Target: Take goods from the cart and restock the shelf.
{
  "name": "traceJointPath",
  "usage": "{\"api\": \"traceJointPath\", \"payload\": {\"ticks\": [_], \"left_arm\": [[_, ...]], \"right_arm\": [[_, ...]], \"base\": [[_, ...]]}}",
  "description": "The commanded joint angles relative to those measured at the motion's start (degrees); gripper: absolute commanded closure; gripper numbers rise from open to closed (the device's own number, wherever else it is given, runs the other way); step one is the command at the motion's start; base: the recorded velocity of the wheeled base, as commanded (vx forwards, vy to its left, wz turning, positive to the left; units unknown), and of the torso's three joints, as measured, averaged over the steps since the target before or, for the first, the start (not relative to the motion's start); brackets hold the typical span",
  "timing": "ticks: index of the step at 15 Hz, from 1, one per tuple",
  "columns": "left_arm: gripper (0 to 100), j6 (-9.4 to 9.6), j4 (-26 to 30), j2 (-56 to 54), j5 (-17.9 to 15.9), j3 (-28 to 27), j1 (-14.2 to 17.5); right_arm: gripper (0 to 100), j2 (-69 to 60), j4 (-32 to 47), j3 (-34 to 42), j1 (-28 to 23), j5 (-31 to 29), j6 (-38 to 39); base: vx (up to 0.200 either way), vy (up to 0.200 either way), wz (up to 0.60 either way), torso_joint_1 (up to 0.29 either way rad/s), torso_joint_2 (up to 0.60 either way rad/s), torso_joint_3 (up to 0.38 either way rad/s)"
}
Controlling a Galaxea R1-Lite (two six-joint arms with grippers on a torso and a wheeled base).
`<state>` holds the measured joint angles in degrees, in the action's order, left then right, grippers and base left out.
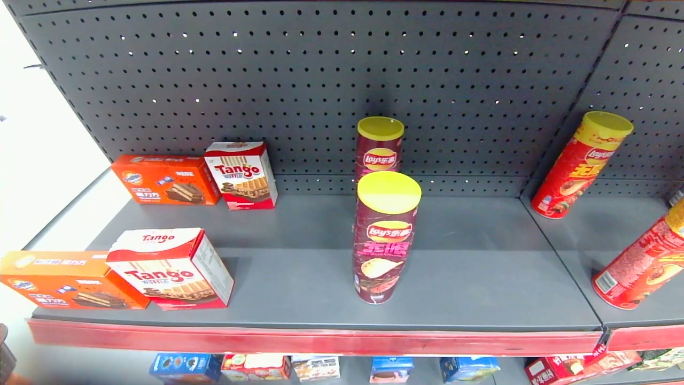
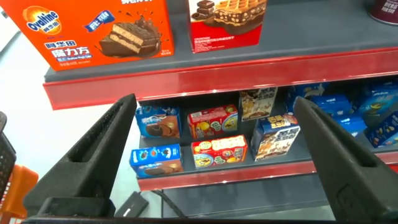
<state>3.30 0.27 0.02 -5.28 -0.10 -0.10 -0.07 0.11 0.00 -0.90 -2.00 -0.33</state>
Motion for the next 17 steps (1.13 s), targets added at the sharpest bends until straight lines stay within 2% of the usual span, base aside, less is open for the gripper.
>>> {"api": "traceJointPath", "payload": {"ticks": [1, 17], "left_arm": [[0, -0.05, 0.0, 0.0, 0.0, 0.0, 0.0], [0, 0.04, -0.1, 0.0, 0.0, 0.1, 0.0]], "right_arm": [[0, 0.1, 0.0, 0.0, 0.0, 0.0, 0.0], [0, 0.1, 0.1, 0.0, 0.0, 0.2, 0.0]], "base": [[0.000, 0.000, 0.00, 0.000, 0.00, 0.000], [0.000, 0.000, 0.00, 0.000, 0.00, 0.000]]}}
